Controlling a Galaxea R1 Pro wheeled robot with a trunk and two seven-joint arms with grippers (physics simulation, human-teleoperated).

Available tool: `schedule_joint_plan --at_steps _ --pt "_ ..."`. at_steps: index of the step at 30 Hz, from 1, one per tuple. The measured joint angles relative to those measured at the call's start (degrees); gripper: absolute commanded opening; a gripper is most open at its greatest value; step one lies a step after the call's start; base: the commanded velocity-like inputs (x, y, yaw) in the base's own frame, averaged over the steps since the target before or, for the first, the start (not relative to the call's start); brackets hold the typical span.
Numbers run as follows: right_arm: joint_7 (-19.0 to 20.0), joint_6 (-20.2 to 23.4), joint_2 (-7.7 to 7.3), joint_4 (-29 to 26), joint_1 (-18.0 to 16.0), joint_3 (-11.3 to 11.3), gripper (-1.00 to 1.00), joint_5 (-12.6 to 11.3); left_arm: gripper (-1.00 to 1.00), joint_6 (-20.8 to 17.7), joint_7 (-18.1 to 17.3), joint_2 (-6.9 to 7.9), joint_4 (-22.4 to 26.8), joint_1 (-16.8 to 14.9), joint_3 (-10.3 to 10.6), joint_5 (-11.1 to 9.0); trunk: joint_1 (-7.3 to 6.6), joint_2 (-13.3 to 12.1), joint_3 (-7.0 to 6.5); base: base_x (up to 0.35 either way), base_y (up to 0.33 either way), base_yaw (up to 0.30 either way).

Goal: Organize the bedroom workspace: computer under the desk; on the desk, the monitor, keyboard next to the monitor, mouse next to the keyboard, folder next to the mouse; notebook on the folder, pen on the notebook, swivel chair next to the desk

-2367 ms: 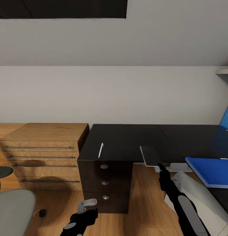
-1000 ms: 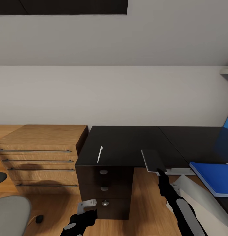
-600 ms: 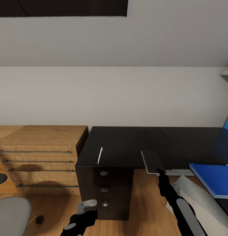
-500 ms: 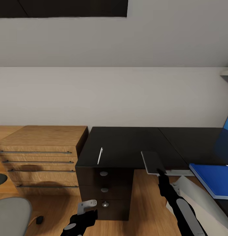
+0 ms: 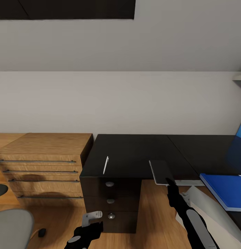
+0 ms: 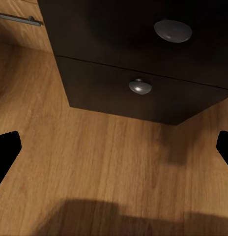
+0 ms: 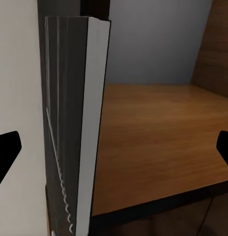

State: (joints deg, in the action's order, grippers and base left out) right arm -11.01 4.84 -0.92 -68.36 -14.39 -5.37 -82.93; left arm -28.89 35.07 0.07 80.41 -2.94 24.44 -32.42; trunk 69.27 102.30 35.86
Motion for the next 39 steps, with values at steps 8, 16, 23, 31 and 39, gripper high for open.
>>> schedule_joint_plan --at_steps 8,16,23,31,39 --pt "0.0 0.0 -0.02 -0.1 0.0 0.0 1.0 0.0 1.0 0.0 0.0 0.0 -0.2 0.0 0.0 -0.1 0.0 0.0 0.0 0.076 0.027 0.0" --pt "0.0 0.0 -0.04 -0.1 0.0 0.1 1.0 0.0 1.0 0.0 0.0 0.0 -0.2 0.0 0.0 -0.1 0.0 0.0 0.0 0.011 0.003 0.0" --pt "0.0 0.1 -0.05 -0.2 0.0 0.1 1.0 0.0 1.0 0.0 0.0 -0.09 -0.4 0.0 0.0 -0.1 0.0 0.0 0.0 0.001 0.0 0.0" --pt "-0.1 0.2 -0.02 -0.7 0.0 0.1 -1.0 0.0 1.0 0.0 0.0 -0.17 -0.7 0.0 0.0 0.0 0.0 0.0 0.0 0.0 0.0 0.0" --pt "0.0 0.2 -0.05 -1.7 0.0 0.2 -1.0 0.0 1.0 0.0 0.0 -0.17 -0.7 0.0 0.0 0.0 0.0 0.0 0.0 0.0 0.0 0.0"
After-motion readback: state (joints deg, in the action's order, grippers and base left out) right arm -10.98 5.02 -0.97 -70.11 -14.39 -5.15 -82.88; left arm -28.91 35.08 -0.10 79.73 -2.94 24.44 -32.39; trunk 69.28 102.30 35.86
